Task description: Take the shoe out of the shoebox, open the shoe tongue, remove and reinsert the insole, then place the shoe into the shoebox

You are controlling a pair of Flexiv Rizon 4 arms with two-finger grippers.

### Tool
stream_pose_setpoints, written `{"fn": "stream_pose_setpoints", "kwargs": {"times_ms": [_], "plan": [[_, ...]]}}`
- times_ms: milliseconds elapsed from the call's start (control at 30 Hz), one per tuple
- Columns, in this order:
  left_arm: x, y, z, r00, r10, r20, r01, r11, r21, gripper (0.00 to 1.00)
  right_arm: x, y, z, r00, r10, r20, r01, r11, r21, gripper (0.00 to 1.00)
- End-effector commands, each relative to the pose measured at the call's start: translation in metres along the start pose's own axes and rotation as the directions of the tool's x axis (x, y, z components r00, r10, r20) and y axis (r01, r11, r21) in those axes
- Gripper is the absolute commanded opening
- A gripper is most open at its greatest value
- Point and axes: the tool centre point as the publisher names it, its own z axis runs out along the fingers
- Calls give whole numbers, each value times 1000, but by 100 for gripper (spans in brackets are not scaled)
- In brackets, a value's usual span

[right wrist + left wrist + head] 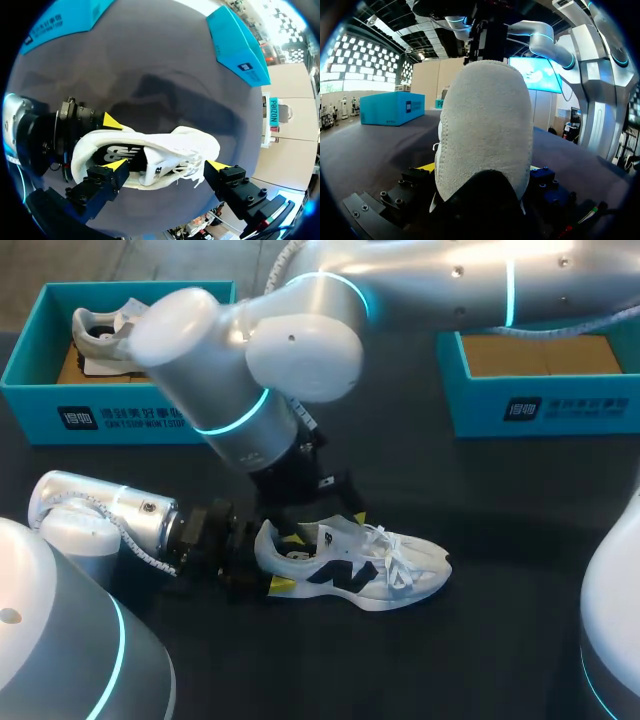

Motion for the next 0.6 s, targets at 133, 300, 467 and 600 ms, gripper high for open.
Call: {"fn": "stream_pose_setpoints", "kwargs": {"times_ms": [133,300,467,600], "plan": [[0,2,-1,1000,-1,-1,1,1000,-1,0,8,-8,8,963,267,18,-267,964,1,84],[0,2,-1,1000,-1,-1,1,1000,-1,0,7,-11,10,959,283,19,-283,959,1,58],[0,2,-1,1000,-1,-1,1,1000,-1,0,5,-11,14,959,283,22,-283,959,1,60],[0,2,-1,1000,-1,-1,1,1000,-1,0,1,-11,17,959,283,17,-283,959,0,59]]}}
